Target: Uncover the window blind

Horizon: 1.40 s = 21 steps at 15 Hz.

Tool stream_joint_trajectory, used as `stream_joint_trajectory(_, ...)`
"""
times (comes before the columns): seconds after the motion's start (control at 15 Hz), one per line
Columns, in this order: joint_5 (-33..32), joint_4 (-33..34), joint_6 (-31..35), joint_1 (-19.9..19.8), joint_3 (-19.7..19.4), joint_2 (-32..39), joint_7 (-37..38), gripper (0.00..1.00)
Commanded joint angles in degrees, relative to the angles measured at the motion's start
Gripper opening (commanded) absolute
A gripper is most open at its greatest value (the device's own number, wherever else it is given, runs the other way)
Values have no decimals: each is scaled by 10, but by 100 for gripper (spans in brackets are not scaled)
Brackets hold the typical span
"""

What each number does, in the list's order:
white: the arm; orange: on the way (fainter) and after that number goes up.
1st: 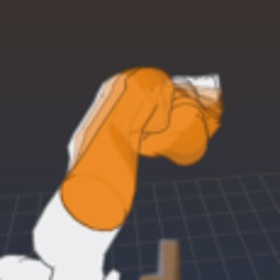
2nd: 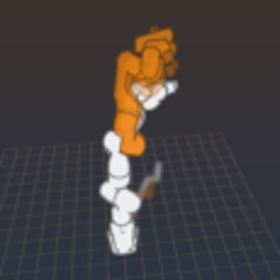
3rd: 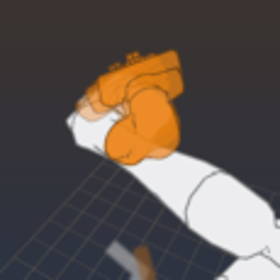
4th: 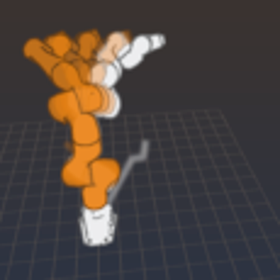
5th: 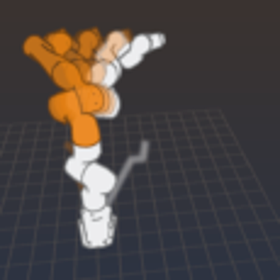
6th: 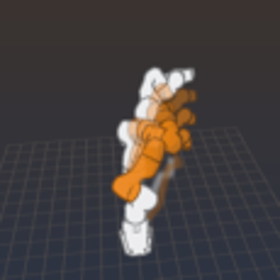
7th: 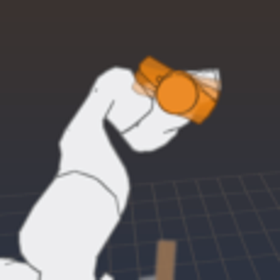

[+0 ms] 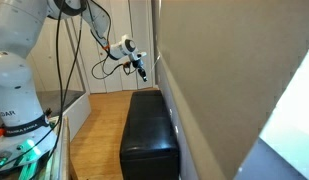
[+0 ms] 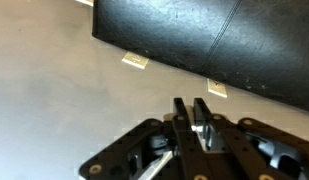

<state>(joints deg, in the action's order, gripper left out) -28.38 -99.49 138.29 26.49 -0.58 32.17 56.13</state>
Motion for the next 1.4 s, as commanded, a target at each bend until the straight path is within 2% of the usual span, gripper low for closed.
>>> stream_joint_trajectory(0.0, 26, -69, 22, -7, 31, -60, -30, 4)
stream_joint_trajectory(0.07, 4, -20, 3, 2, 12, -23, -9, 14)
stream_joint_trajectory(0.47, 7, -49, 7, -1, 24, -49, -16, 14)
stream_joint_trajectory(0.53, 7, -50, 8, -2, 24, -49, -17, 4)
stream_joint_trajectory(0.93, 44, -41, -34, -3, 57, -30, -69, 4)
stream_joint_trajectory(1.33, 53, -31, -59, -1, 70, -13, -95, 4)
